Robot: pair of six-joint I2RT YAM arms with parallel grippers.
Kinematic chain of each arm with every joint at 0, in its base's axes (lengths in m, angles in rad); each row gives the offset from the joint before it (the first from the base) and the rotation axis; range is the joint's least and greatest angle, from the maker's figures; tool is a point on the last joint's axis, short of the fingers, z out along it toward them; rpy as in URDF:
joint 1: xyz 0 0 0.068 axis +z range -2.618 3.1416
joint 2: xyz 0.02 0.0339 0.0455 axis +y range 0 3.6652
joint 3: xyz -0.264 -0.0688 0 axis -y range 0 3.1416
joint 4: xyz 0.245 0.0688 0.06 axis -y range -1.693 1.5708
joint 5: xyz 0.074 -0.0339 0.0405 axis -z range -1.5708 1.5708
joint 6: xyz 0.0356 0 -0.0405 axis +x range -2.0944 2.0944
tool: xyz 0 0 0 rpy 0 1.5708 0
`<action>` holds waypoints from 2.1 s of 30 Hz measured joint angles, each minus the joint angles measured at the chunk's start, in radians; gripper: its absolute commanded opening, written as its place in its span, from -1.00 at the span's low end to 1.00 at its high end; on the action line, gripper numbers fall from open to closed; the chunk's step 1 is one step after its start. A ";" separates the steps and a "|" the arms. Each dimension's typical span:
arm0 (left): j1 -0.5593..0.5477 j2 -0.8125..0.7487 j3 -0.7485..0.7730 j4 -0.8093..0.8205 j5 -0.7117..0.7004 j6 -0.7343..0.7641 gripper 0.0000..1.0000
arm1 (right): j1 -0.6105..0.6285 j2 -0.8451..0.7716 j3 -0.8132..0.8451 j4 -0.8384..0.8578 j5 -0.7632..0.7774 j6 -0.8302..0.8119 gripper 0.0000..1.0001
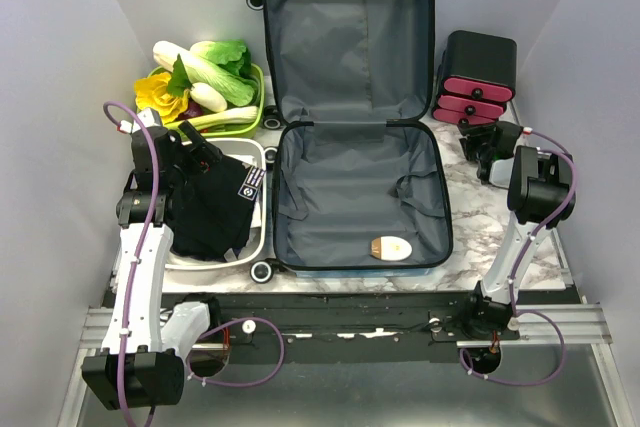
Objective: Open, take out, and arrange the luggage
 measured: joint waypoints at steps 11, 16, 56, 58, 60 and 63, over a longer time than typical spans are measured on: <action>0.000 0.009 0.000 0.000 0.000 -0.001 0.98 | 0.000 0.025 0.001 0.109 0.030 0.047 0.15; 0.000 0.011 0.000 0.001 0.000 -0.001 0.98 | 0.000 0.031 0.002 0.125 0.044 0.059 0.11; 0.000 0.005 0.000 -0.002 -0.025 -0.002 0.98 | 0.000 0.043 -0.041 0.187 0.057 0.129 -0.69; 0.000 0.005 0.000 0.000 -0.024 -0.002 0.98 | 0.000 0.000 -0.114 0.204 0.057 0.144 -0.70; 0.000 0.005 0.000 0.000 -0.024 -0.002 0.98 | 0.002 -0.044 -0.177 0.209 0.063 0.153 -0.70; 0.000 0.005 0.000 0.000 -0.024 -0.001 0.98 | 0.004 -0.109 -0.259 0.209 0.075 0.158 -0.67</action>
